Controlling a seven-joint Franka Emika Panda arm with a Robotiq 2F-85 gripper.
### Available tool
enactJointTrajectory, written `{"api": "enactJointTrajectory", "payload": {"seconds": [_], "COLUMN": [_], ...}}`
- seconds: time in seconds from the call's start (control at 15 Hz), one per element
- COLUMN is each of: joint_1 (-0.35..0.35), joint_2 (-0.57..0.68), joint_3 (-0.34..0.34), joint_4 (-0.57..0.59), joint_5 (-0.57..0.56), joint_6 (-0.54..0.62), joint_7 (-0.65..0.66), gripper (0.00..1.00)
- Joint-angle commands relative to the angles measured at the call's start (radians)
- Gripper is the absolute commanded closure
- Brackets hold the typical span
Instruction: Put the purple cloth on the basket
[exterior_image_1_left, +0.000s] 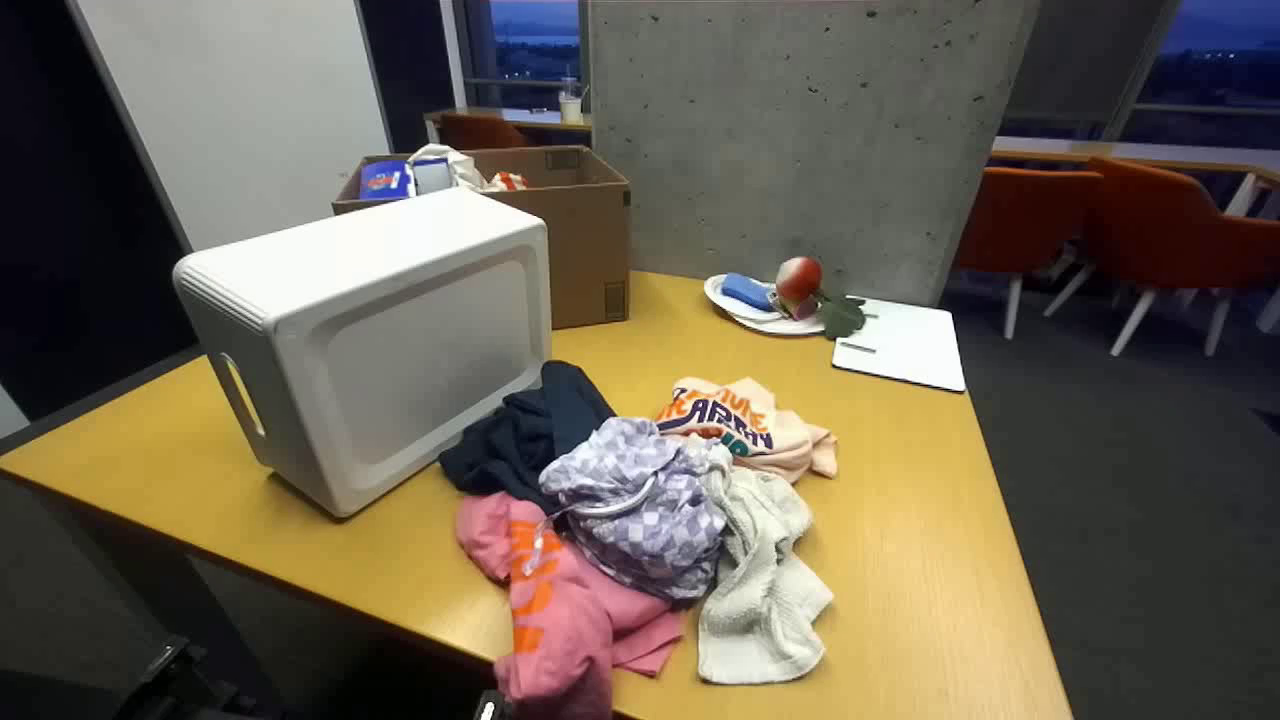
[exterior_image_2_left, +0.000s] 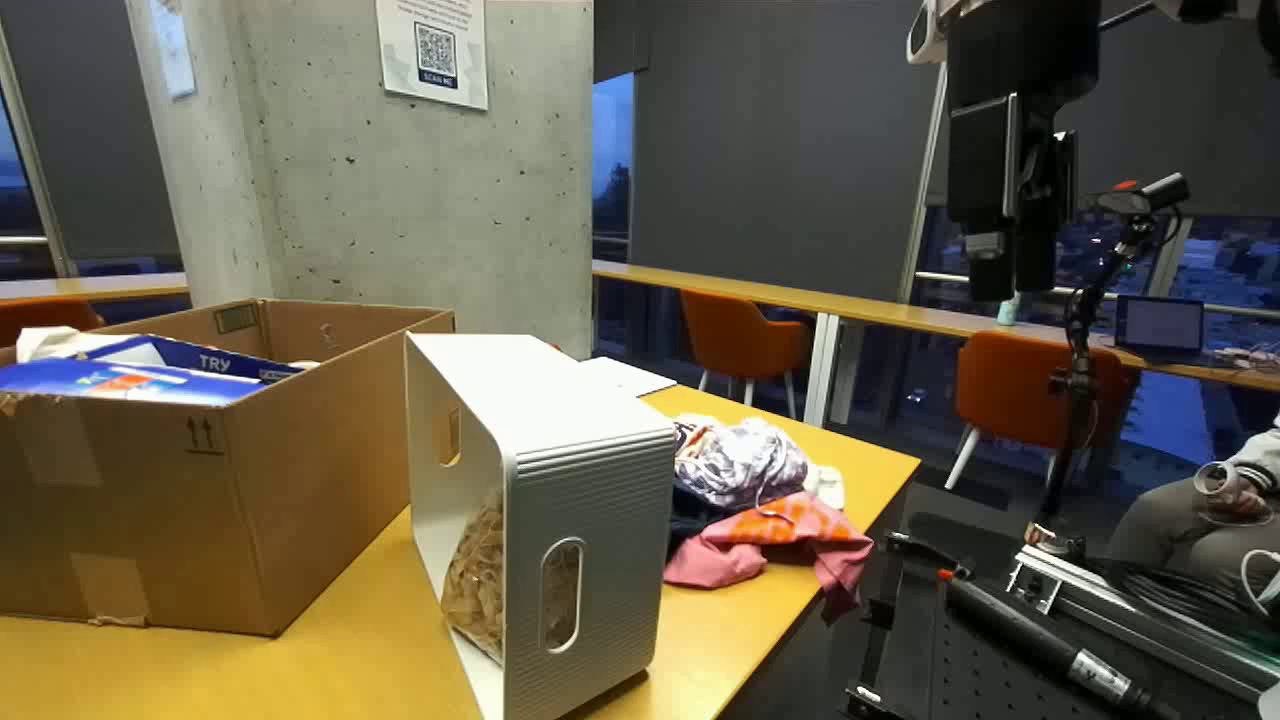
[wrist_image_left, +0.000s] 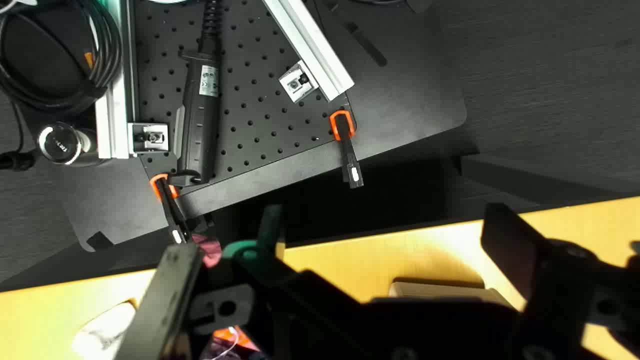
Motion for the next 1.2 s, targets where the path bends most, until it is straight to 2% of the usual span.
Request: {"api": "enactJointTrajectory", "payload": {"seconds": [0.0,0.53,0.67,0.93,1.13], "joint_1": [-0.003,-0.003,-0.037,-0.118,-0.181], "joint_2": [0.000,0.000,0.015,0.029,0.086], "joint_3": [0.002,0.002,0.004,-0.007,0.008], "joint_4": [0.002,0.004,-0.006,-0.026,-0.078], "joint_5": [0.001,0.001,-0.042,-0.178,-0.269], "joint_6": [-0.002,-0.002,0.033,0.140,0.357], "joint_7": [-0.001,-0.001,0.033,0.094,0.186], "gripper": [0.00,0.00,0.00,0.00,0.00]}}
